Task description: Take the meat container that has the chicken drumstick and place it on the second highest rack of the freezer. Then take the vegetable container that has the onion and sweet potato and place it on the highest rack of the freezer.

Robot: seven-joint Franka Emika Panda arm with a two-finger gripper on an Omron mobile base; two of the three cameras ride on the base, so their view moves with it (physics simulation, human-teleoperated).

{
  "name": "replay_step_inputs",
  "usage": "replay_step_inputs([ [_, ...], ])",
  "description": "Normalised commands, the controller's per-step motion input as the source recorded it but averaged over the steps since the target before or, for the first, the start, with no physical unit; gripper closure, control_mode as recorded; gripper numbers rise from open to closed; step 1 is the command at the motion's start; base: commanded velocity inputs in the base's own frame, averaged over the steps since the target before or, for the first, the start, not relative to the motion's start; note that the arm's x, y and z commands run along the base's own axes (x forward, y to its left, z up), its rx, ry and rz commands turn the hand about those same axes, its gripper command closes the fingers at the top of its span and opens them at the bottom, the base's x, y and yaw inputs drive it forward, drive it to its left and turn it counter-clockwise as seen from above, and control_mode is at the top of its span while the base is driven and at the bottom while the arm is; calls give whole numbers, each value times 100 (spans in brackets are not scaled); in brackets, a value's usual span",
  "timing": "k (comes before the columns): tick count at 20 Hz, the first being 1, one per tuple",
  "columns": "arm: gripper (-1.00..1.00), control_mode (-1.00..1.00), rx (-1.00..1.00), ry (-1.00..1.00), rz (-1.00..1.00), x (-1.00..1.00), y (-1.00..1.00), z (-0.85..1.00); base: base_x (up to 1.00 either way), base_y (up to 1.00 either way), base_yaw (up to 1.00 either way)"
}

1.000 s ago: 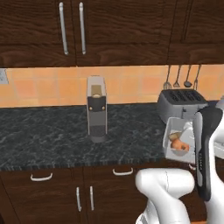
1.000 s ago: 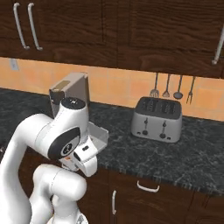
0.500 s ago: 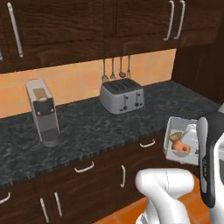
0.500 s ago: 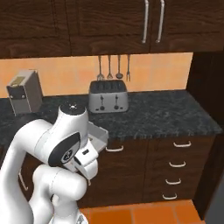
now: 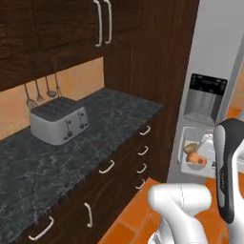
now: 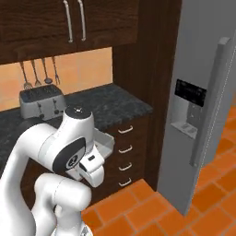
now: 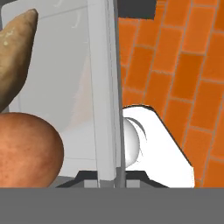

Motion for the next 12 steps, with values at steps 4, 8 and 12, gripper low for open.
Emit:
replay_step_inputs([
  [4,100,100,0,0,0,0,0,0,7,-57,-79],
  [8,100,100,0,0,0,0,0,0,9,-53,-82],
  [12,100,100,0,0,0,0,0,0,35,-38,-77],
])
